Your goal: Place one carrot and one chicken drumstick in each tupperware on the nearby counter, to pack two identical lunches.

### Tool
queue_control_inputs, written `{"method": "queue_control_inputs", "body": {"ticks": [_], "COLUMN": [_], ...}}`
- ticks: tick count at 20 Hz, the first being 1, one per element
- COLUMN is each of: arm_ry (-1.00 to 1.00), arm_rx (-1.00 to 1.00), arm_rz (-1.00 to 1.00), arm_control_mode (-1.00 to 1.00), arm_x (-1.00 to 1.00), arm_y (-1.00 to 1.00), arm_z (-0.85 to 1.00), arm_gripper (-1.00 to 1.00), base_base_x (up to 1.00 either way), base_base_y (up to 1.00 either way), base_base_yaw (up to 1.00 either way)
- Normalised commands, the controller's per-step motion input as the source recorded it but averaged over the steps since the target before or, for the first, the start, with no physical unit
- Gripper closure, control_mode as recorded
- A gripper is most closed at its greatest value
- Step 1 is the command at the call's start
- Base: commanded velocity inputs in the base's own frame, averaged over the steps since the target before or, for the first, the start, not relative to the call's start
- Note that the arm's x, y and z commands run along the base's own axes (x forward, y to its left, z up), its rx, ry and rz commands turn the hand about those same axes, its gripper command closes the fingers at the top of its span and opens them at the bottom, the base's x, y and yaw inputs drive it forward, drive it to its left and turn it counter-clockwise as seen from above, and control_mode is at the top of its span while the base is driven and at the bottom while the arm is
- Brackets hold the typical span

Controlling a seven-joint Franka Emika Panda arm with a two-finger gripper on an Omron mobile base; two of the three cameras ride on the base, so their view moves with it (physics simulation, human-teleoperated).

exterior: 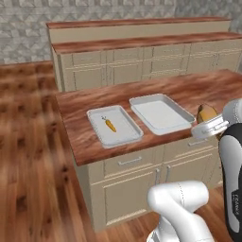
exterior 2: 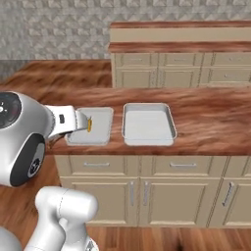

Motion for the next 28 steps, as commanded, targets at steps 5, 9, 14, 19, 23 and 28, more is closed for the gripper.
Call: {"method": "queue_control_inputs", "body": {"ticks": [5,9,14,19,23,28], "arm_ry": [0.00,0.00,0.00,0.10,0.19,0.21], "arm_rx": [0.00,0.00,0.00,-0.05,-0.06,-0.02], "arm_rz": [0.00,0.00,0.00,0.03,0.04,0.05], "arm_control_mode": [1.00,1.00,1.00,-1.00,-1.00,-1.00], "arm_x": [0.00,0.00,0.00,0.21,0.57,0.65], "arm_y": [0.00,0.00,0.00,0.32,0.38,0.15], "arm_z": [0.00,0.00,0.00,-0.60,-1.00,-0.90], "arm_gripper": [1.00,1.00,1.00,1.00,1.00,1.00], "base_base_x": [0.78,1.00,0.86,0.13,0.00,0.00], "base_base_y": [0.03,0.19,0.23,0.15,0.00,0.00], "base_base_yaw": [0.11,0.10,0.10,0.03,0.00,0.00]}}
